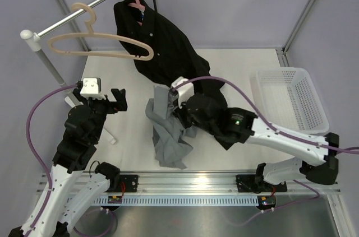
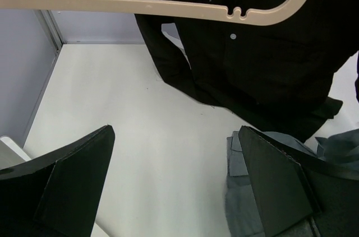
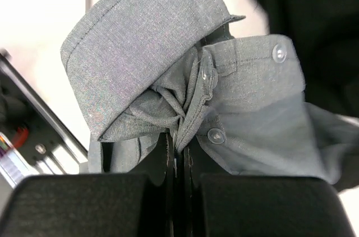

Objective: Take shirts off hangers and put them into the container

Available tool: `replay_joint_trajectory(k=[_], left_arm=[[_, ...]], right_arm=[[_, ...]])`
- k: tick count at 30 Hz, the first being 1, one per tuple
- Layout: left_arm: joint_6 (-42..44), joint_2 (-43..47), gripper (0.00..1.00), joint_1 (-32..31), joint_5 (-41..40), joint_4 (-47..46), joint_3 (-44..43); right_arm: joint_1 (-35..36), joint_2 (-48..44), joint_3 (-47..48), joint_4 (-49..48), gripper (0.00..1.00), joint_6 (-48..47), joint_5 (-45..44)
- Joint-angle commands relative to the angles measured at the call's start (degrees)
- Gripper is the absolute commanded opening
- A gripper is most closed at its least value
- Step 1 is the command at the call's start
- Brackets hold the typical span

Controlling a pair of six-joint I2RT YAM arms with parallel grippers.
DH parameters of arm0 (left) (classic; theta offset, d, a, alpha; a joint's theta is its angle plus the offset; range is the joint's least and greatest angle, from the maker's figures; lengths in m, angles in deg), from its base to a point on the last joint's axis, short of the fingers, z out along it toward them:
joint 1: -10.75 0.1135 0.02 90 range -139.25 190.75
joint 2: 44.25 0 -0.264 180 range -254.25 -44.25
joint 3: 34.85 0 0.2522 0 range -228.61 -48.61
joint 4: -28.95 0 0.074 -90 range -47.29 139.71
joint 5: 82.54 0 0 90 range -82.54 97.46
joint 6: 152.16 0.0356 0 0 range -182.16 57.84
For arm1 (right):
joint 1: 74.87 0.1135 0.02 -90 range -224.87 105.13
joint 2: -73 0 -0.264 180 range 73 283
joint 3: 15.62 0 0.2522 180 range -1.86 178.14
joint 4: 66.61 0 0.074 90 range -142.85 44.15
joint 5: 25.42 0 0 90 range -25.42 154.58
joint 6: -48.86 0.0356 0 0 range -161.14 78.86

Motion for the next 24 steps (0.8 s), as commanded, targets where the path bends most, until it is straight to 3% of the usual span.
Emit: replay_joint_trajectory(k=[1, 10, 17, 24], left_arm=[[1.0, 0.8, 0.99, 0.1, -1.7, -3.4, 0.4], [0.9, 0.7, 0.99, 0.1, -1.8, -3.3, 0.3], [0.9, 0.6, 0.99, 0.1, -1.7, -3.3, 0.3], [0.8, 0.3, 0.99, 0.1, -1.3, -3.3, 0.4]], right_arm=[[-0.5, -5.3, 8.2, 3.6, 0.00, -4.5, -4.9], [-0.7, -9.2, 29.6, 12.2, 0.00, -8.2, -11.7], [-2.8, -8.6, 43.4, 12.8, 0.00, -15.9, -26.3], [-14.0, -8.0, 49.3, 11.2, 0.00, -21.5, -30.1]])
